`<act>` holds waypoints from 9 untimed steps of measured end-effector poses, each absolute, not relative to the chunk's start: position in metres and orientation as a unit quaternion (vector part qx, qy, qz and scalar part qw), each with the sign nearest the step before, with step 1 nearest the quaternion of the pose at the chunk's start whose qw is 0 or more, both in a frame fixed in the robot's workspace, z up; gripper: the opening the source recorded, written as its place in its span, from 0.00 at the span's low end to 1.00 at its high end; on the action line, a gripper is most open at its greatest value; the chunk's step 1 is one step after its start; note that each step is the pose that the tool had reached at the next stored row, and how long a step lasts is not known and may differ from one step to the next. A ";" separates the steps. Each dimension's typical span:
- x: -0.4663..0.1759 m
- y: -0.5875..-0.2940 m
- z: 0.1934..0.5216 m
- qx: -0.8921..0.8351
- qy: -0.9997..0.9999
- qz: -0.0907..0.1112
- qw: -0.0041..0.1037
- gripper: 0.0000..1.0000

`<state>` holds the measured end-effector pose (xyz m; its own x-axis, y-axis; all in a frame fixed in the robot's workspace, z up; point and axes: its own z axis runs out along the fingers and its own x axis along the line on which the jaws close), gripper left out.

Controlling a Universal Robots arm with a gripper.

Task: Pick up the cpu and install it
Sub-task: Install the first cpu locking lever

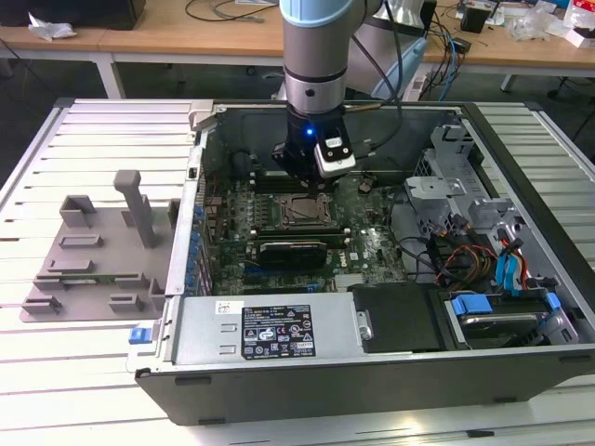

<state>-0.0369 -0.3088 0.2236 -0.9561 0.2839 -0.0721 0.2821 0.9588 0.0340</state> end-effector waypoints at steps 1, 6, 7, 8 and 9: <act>-0.037 -0.310 0.223 0.142 0.989 0.012 0.038 0.11; -0.038 -0.311 0.223 0.132 0.991 0.011 0.038 0.11; -0.038 -0.311 0.223 0.126 0.991 0.011 0.038 0.11; -0.038 -0.311 0.223 0.117 0.992 0.010 0.038 0.11; -0.038 -0.311 0.222 0.109 0.993 0.009 0.037 0.11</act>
<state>-0.0378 -0.3110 0.2225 -0.9734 0.2172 -0.0722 0.2159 0.9761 0.0262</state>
